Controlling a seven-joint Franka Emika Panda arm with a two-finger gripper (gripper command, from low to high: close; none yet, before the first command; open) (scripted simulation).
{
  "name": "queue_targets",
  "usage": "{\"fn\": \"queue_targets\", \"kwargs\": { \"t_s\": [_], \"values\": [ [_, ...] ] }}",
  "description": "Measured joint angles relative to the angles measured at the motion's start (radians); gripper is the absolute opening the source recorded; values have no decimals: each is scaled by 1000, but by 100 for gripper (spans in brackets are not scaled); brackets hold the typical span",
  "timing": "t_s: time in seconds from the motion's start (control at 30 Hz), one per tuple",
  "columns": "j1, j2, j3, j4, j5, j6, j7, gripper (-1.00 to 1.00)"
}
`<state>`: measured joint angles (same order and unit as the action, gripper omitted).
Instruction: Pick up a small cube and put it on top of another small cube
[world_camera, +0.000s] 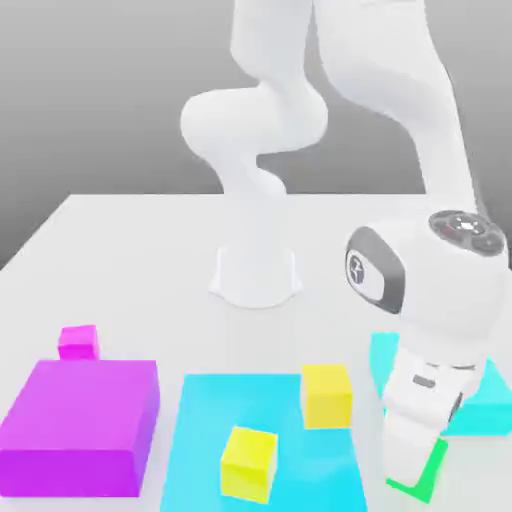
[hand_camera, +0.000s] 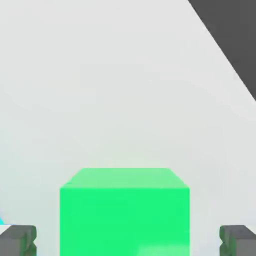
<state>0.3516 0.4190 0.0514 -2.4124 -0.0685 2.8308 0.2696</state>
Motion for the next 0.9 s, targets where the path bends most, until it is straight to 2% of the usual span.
{"fn": "queue_targets", "kwargs": {
  "t_s": [0.17, 0.33, 0.43, 0.63, 0.73, 0.9],
  "values": [
    [0, 7, 0, 1, -3, 5, 2, -100],
    [-12, -136, 25, -22, 20, -113, -28, -100],
    [-36, -173, 11, -20, 13, -136, -63, -100],
    [-107, -245, -82, -31, -44, -156, -79, -100],
    [-156, -295, -167, -63, -86, -165, -11, -100],
    [-381, -405, -296, -154, -174, -181, 214, -100]
  ]
}}
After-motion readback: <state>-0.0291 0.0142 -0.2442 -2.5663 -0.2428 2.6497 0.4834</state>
